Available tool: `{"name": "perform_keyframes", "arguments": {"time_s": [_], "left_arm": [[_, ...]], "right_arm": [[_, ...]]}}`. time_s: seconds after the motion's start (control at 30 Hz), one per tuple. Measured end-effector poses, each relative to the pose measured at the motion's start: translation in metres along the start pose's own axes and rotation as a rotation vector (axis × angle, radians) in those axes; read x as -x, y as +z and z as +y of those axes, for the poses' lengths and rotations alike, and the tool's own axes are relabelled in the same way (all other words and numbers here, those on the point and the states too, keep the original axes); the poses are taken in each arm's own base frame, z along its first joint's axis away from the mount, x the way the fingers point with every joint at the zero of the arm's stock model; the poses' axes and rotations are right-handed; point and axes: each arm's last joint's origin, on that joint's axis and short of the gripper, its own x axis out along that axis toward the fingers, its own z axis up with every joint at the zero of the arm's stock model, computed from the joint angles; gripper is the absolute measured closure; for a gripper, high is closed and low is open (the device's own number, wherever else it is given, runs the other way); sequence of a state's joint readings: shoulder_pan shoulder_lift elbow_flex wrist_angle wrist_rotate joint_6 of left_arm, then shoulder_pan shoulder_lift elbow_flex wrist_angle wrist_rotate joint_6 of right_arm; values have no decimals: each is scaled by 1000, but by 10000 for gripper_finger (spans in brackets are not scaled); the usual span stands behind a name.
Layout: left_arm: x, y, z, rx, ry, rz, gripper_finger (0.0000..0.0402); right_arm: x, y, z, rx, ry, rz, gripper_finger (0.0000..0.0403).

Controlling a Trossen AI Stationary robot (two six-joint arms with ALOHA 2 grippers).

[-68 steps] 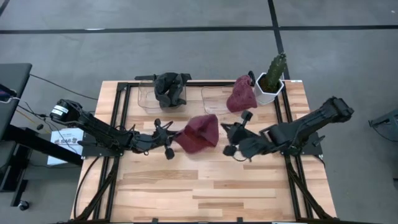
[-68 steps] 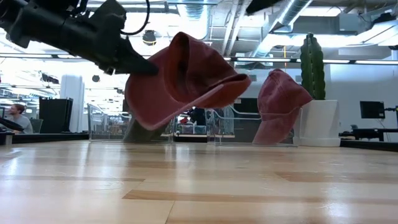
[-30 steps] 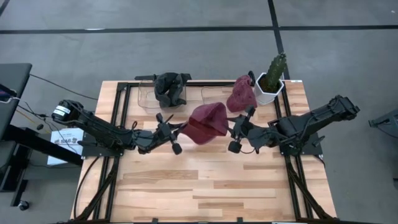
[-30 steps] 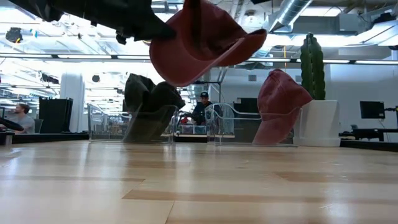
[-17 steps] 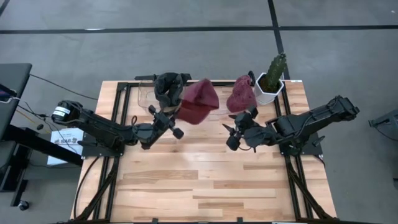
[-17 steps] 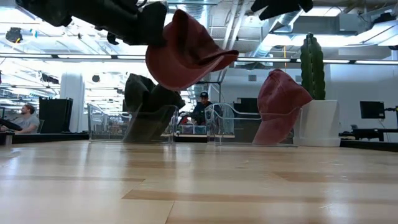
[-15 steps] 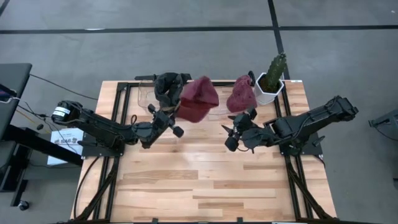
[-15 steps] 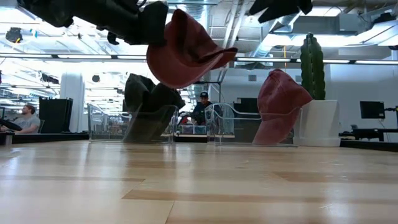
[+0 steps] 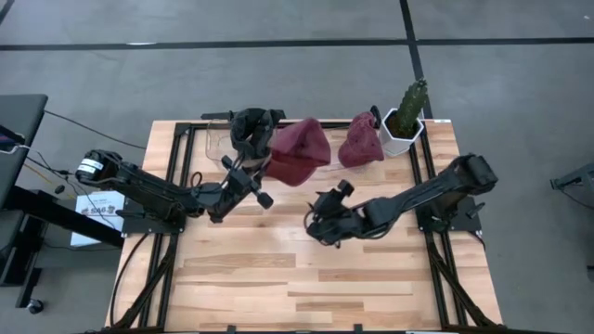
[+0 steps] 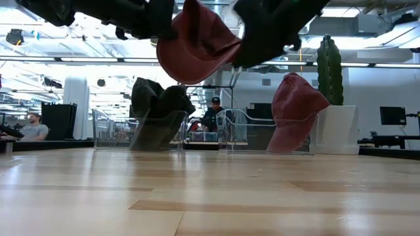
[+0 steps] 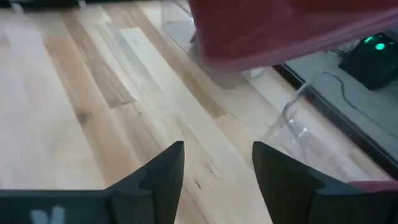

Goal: Pick & Place hat
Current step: Put the red cap into the right transparent bin

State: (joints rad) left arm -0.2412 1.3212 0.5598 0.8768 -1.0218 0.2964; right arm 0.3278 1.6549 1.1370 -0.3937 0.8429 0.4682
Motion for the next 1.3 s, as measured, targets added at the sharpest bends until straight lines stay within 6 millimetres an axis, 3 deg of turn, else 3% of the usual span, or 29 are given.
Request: {"name": "perform_keyframes", "arguments": {"time_s": [0.2, 0.37, 0.43, 0.6, 0.8, 0.93, 1.03, 1.3], "left_arm": [[3, 1, -2, -18, -12, -4, 385], [3, 1, -2, -33, -12, -7, 385], [4, 2, -2, -29, -14, -9, 385], [9, 4, -4, -48, -36, -16, 385], [12, 5, -6, -44, -49, -22, 385], [12, 7, -6, -19, -67, -36, 385], [11, 8, -6, 13, -107, -57, 385], [10, 8, -6, 14, -116, -65, 385]], "right_arm": [[-30, -15, 27, 35, -22, -29, 245], [-40, -10, 46, 155, 364, -130, 270], [-43, -11, 40, 192, 470, -158, 280], [-43, -30, -5, 144, 439, -203, 296], [-12, -87, -55, -86, 492, -576, 300], [4, -119, -75, -273, 540, -734, 300], [-1, -125, -69, -313, 483, -662, 300], [-20, -99, -33, -270, 381, -688, 300]]}}
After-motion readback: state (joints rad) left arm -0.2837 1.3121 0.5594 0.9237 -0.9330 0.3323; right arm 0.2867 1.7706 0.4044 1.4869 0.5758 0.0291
